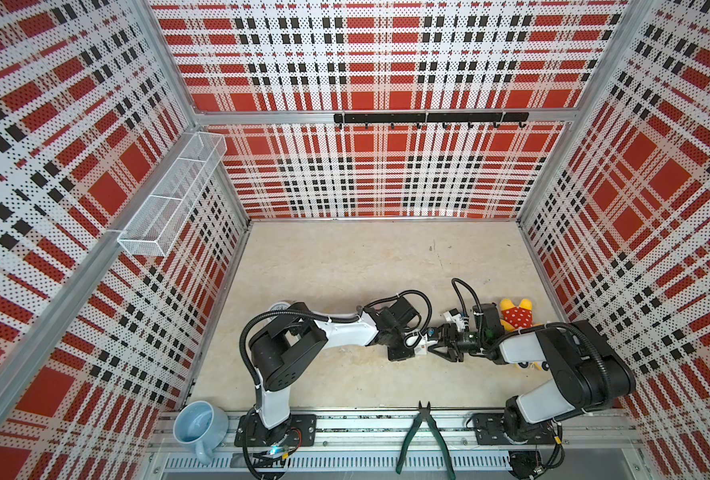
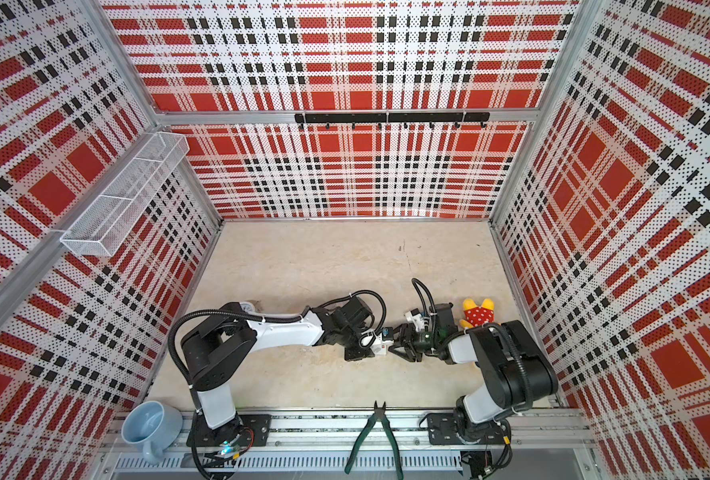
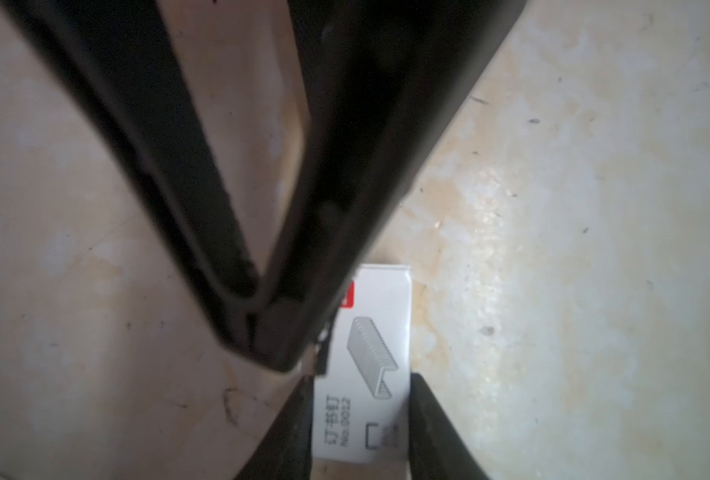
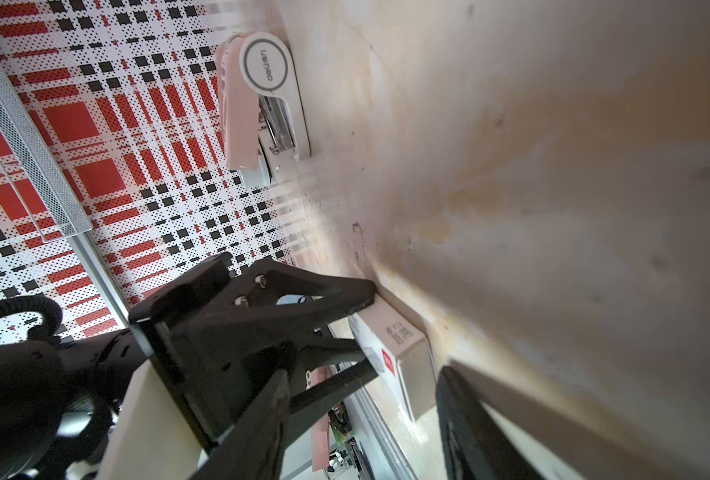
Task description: Load the staples into the stapler
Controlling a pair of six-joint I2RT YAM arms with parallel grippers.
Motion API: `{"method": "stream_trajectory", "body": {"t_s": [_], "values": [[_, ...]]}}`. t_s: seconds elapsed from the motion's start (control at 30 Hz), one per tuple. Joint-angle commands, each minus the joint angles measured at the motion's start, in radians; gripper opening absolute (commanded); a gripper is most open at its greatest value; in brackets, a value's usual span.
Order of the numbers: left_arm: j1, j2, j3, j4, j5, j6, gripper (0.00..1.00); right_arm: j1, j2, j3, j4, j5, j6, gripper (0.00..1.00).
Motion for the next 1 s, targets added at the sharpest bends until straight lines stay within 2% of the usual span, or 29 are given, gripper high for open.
{"method": "stream_trajectory", "body": {"t_s": [0.0, 0.33, 0.57, 0.83, 0.97], "values": [[-0.011, 0.0, -0.012, 0.011, 0.009, -0.006, 0.38, 0.009, 0.03, -0.021, 0.137, -0.012, 0.042, 0.57], [-0.015, 0.012, -0.01, 0.008, 0.012, -0.005, 0.36, 0.027, 0.094, -0.048, 0.32, -0.026, 0.126, 0.54], [-0.017, 0.017, -0.009, 0.007, 0.018, -0.008, 0.36, 0.03, 0.098, -0.058, 0.326, -0.026, 0.117, 0.53], [-0.017, 0.019, -0.013, 0.001, 0.016, 0.002, 0.36, 0.03, 0.071, -0.059, 0.253, -0.043, 0.075, 0.53], [-0.018, 0.019, -0.015, 0.001, 0.018, 0.001, 0.36, 0.029, 0.024, -0.032, 0.112, -0.021, 0.005, 0.54]]}}
